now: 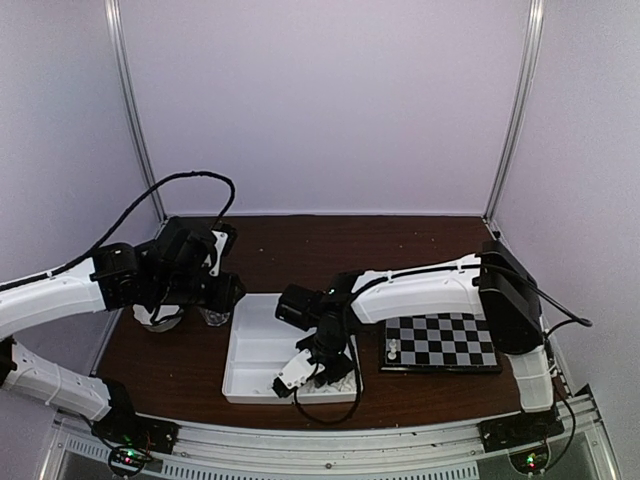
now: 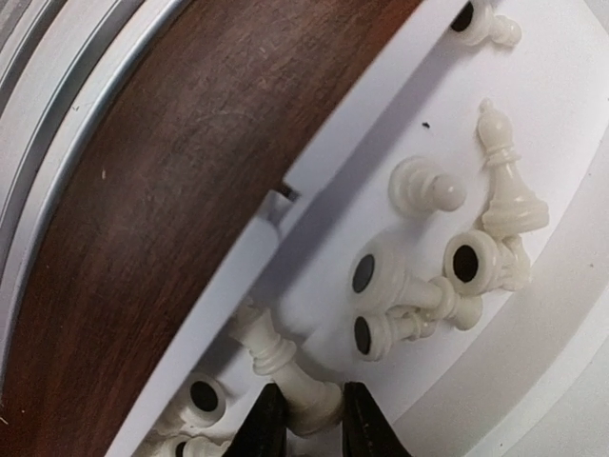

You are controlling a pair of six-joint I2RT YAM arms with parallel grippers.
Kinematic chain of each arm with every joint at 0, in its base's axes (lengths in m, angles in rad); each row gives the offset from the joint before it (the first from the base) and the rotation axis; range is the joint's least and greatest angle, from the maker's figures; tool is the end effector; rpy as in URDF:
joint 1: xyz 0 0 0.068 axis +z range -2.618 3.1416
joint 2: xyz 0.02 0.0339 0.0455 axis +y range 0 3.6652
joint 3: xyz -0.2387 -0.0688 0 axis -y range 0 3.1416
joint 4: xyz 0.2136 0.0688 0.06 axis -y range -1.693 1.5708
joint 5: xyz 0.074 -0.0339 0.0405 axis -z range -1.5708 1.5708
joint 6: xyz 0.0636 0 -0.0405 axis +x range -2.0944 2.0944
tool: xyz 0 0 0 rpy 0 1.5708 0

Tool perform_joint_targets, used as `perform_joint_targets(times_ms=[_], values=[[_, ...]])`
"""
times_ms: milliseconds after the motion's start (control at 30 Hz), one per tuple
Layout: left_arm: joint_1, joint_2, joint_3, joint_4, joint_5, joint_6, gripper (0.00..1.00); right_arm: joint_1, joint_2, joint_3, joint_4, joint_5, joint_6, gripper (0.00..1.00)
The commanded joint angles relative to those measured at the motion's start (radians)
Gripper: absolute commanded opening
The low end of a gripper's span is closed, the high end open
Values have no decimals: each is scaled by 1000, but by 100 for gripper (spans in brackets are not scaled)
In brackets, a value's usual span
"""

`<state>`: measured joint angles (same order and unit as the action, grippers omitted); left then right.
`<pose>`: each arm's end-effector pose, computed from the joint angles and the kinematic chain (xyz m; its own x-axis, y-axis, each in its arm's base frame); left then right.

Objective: Set up the chess pieces on the board
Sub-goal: Pick up the king from the storage box, then pass from the right arm to the left

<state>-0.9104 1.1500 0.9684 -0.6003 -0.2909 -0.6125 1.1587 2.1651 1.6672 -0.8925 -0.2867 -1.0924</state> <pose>0.1611 -0.1777 0.2567 -0.7169 0.0251 -0.6968 0.2684 0.9323 -0.2426 0.1414 0.3684 0.1292 0.6169 -0.7148 -0.3296 -0.7637 -0.6448 -0.0312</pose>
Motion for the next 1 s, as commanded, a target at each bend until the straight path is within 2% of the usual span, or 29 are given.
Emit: perform_joint_targets(times_ms=[0,200,467,667,967], values=[[7,22,-17,59,30,-11,37,-28,-80,-30,-1,-1,76,19],[7,33,-42,124,57,-7,36,-117,-151,-42,19,-123,254,17],[-24,-7,-126,337,160,53,35,-262,-185,-9,60,-374,546,15],[-86,31,-120,458,214,87,41,-379,-178,18,126,-569,771,15],[-95,193,-100,654,330,-24,42,-396,-222,-23,195,-645,858,15]])
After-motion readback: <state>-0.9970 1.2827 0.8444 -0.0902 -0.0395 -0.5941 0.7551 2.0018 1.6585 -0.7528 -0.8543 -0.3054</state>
